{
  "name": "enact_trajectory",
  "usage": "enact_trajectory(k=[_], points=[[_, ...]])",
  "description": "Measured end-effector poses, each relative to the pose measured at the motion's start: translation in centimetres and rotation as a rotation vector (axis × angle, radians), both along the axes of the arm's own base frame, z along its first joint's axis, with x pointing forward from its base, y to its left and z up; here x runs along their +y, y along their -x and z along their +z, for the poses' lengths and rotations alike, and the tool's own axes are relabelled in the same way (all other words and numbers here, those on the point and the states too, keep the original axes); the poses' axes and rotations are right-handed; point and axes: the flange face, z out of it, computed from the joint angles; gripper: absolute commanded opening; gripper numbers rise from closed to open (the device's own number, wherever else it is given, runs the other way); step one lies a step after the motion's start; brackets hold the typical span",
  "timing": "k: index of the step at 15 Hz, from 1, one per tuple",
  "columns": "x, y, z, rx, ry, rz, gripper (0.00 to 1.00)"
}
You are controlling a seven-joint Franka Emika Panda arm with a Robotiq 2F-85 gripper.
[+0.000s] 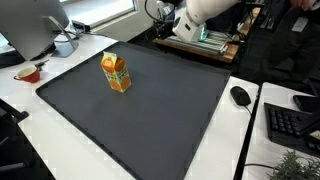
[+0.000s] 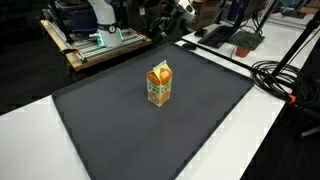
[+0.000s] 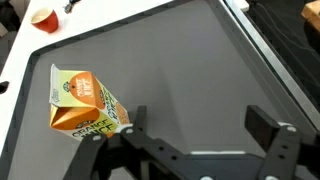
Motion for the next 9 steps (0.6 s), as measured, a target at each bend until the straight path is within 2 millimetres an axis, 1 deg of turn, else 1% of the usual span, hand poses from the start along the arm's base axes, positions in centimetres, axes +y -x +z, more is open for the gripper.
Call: enact_trajectory(k=[2, 4, 7, 9], points=[[0.9, -0.7, -2.4, 0.011, 0.101, 0.041, 1.0], [1.4, -2.0, -4.5, 0.014, 0.174, 0.071, 1.0], [1.7, -4.1, -7.5, 0.025, 0.241, 0.103, 1.0], [1.6, -5.3, -9.4, 0.036, 0.272, 0.111, 1.0]])
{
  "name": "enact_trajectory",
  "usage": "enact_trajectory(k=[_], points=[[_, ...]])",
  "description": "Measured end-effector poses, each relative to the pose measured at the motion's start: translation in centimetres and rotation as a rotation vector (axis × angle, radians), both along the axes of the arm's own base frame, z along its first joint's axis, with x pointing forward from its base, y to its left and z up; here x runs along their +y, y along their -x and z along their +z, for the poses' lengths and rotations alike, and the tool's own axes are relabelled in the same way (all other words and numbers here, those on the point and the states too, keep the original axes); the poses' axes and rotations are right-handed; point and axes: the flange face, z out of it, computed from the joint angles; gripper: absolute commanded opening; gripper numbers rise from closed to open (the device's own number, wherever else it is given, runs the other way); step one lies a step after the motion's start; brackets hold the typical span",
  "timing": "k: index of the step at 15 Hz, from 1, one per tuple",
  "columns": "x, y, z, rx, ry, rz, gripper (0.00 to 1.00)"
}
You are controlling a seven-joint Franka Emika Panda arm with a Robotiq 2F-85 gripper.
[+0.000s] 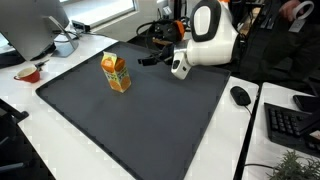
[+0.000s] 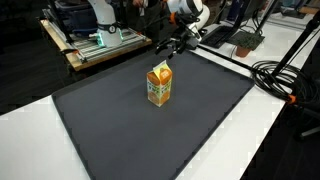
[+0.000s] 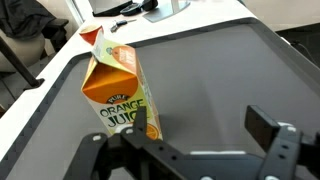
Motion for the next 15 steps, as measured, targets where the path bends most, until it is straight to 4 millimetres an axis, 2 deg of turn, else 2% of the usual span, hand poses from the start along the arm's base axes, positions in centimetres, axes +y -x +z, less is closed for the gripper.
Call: enact_trajectory(k=[3, 9, 11, 15], points=[[-0.5, -1.2, -1.8, 0.01, 0.002, -0.022, 1.0], [-0.7, -1.4, -2.4, 0.013, 0.04, -0.028, 1.0], [-1.1, -1.8, -3.9, 0.023, 0.084, -0.003, 1.0], [-1.7, -3.0, -8.0, 0.049, 0.163, 0.099, 1.0]])
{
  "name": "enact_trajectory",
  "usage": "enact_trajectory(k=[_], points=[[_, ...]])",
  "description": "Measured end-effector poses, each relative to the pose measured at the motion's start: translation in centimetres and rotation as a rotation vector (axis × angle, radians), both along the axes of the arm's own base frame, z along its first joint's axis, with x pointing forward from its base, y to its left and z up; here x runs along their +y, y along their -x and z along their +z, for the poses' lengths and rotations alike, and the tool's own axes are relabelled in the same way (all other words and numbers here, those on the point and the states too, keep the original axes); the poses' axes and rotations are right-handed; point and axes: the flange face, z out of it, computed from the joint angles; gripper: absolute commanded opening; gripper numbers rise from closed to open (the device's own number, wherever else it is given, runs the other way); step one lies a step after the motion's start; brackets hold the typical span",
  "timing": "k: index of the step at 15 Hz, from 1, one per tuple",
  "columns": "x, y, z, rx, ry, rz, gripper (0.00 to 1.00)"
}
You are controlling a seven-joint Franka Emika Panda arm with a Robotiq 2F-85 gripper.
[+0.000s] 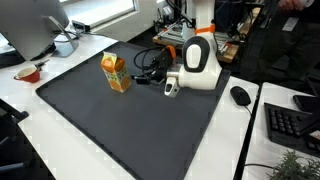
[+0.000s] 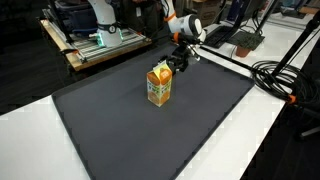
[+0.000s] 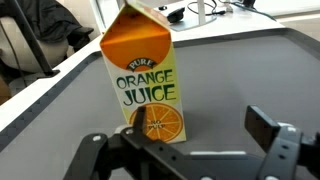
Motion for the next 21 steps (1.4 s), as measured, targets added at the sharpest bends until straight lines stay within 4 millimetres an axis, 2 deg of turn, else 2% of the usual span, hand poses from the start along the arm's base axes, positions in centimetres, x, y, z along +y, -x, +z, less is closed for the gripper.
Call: enact_trajectory(k=[4, 10, 15, 21], points=[[-1.1, -0.8, -2.4, 0.03, 0.031, 0.019, 1.0], [-0.8, -0.8, -2.3, 0.034, 0.032, 0.021, 1.0], [-0.6, -2.4, -1.5, 0.064, 0.048, 0.019, 1.0], [-2.3, -3.7, -2.6, 0.138, 0.076, 0.002, 1.0]])
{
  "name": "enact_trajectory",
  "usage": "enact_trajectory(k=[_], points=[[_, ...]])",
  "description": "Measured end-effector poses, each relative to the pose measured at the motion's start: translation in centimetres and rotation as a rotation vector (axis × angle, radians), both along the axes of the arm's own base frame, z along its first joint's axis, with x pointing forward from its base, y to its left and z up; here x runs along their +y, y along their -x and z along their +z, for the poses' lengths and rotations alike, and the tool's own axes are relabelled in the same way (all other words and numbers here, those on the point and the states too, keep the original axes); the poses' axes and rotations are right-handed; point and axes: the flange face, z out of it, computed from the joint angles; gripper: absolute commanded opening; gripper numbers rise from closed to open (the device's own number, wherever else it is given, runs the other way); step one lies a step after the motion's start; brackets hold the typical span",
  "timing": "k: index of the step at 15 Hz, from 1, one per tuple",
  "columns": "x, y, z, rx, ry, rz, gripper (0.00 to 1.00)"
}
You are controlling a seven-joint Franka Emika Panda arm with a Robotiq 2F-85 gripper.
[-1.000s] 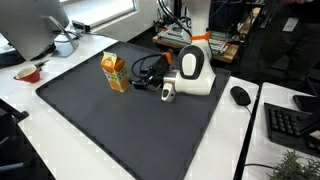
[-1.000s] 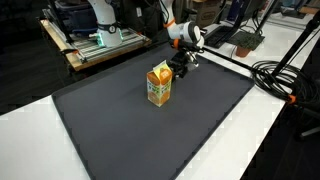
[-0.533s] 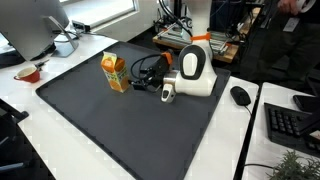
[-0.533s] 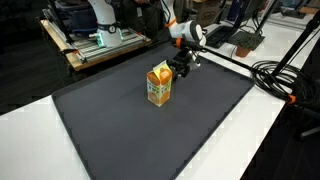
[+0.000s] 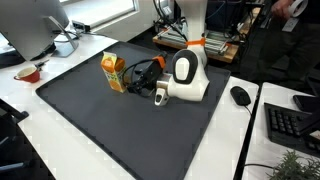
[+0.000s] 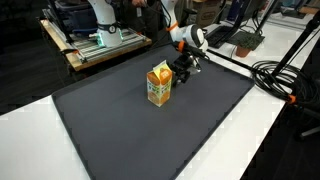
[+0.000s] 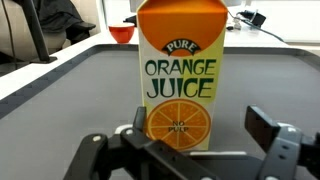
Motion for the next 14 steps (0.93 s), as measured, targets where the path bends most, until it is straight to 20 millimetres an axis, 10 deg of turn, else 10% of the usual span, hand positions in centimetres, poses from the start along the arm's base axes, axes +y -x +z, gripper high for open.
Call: enact_trajectory(k=[14], points=[[-1.06, -0.92, -1.09, 0.046, 0.033, 0.024, 1.0]])
